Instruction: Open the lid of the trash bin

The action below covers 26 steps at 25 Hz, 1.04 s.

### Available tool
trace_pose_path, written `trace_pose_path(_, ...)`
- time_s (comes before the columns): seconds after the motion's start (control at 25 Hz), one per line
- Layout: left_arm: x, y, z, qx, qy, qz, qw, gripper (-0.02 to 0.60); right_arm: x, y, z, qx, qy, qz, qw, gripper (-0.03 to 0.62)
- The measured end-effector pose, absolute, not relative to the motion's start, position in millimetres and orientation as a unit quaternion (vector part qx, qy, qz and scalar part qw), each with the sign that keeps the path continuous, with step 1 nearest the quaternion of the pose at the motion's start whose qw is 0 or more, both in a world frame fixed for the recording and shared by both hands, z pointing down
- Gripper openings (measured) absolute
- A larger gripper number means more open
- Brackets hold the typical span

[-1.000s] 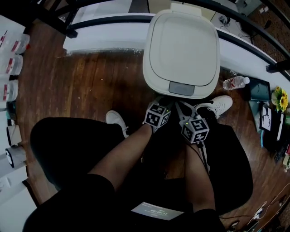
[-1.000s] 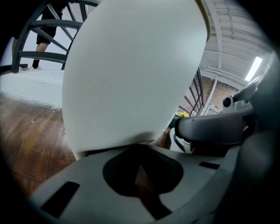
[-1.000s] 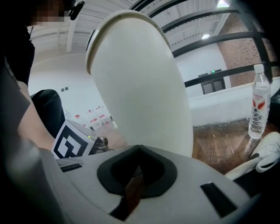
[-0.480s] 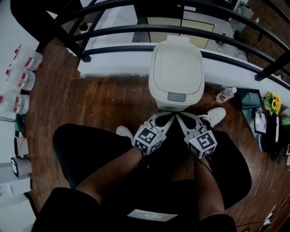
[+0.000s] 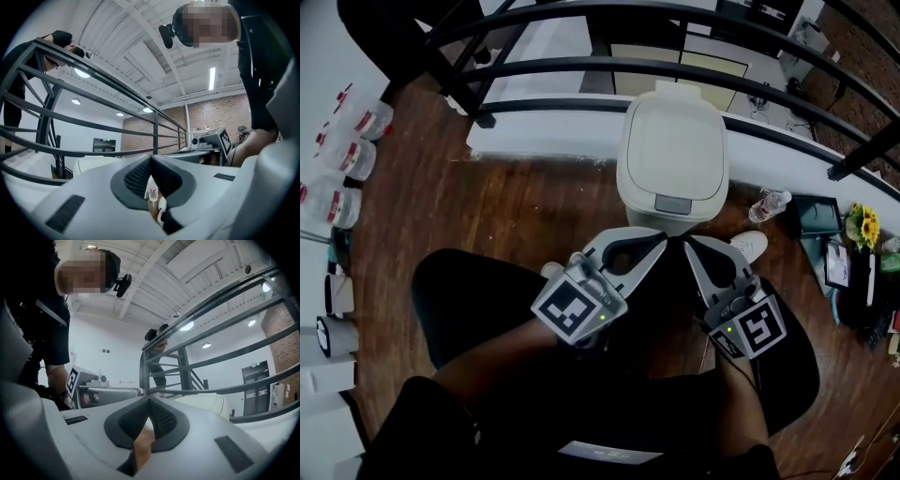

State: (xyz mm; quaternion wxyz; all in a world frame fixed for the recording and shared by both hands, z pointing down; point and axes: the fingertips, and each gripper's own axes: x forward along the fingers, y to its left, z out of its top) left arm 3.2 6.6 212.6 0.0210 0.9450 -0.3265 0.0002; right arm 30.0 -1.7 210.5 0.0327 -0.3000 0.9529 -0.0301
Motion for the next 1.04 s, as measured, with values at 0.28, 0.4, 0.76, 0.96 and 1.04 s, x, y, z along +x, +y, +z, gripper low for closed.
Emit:
trace_pose_path(0.28,-9,-14,225,0.94,-0.341,-0.009,0.021,0.038,29,-16,220,-0.305,0.951,-0.026,0.037,0.015)
trace_pose_path(0.4,-11,-18,229,0.939,-0.342,-0.008,0.021,0.038,28,-20,223,-0.305,0.951,-0.033,0.043,0.015)
trace_pose_path(0.76,-11,-17,236,0.939,-0.343,-0.001,0.016,0.038,20,-18,227,-0.301,0.952,-0.035,0.051,0.015)
trace_pose_path(0.96,-12,-17,237,0.937,-0.349,0.002,0.001,0.038,19,-18,233,-0.301,0.951,-0.041,0.05,0.015)
trace_pose_path(1.04,-13,-15,239,0.935,-0.354,0.007,-0.007,0.038,16,-17,236,-0.3,0.952,-0.042,0.047,0.015)
